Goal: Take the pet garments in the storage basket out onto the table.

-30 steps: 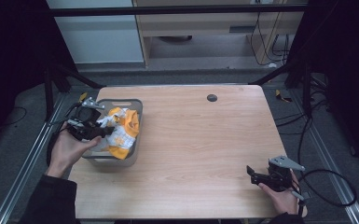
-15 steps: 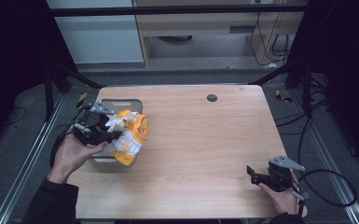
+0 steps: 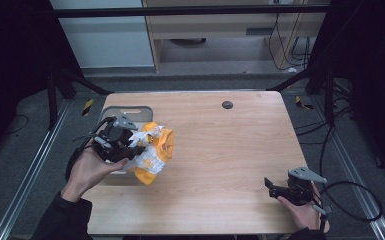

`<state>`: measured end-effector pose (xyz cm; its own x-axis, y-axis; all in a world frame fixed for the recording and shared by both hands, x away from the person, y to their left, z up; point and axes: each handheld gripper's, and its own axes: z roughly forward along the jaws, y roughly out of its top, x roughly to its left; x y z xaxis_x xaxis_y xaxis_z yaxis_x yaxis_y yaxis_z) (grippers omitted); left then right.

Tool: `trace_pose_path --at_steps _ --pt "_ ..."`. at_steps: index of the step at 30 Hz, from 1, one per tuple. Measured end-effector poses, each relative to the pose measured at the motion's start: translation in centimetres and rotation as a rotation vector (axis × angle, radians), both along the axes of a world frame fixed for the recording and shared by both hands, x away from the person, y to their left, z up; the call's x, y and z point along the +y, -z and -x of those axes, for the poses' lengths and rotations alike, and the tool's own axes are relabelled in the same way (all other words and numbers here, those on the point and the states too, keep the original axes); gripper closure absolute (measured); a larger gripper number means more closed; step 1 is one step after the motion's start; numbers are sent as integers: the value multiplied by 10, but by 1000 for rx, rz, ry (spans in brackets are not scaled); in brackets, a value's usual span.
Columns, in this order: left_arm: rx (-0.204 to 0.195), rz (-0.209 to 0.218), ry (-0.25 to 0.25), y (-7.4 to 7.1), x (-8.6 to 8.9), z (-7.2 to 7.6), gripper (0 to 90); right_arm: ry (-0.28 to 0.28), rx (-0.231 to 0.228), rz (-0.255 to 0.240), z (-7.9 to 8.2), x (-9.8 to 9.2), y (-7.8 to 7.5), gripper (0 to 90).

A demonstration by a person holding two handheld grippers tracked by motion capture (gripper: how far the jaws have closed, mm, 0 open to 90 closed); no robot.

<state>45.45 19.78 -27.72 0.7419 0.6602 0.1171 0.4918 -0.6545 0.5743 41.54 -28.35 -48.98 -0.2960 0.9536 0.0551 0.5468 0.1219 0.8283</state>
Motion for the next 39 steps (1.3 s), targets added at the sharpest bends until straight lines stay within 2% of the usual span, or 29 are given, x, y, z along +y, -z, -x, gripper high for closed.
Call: trace_pose_path --at_steps 10,23,39 --pt "6 -2 62 2 -19 4 744 1 2 -7 0 0 -1 80" --pt "31 -28 135 10 -43 5 743 0 3 -10 0 1 0 79" --pt "53 -45 192 23 -71 4 742 0 2 -9 0 1 -1 79"
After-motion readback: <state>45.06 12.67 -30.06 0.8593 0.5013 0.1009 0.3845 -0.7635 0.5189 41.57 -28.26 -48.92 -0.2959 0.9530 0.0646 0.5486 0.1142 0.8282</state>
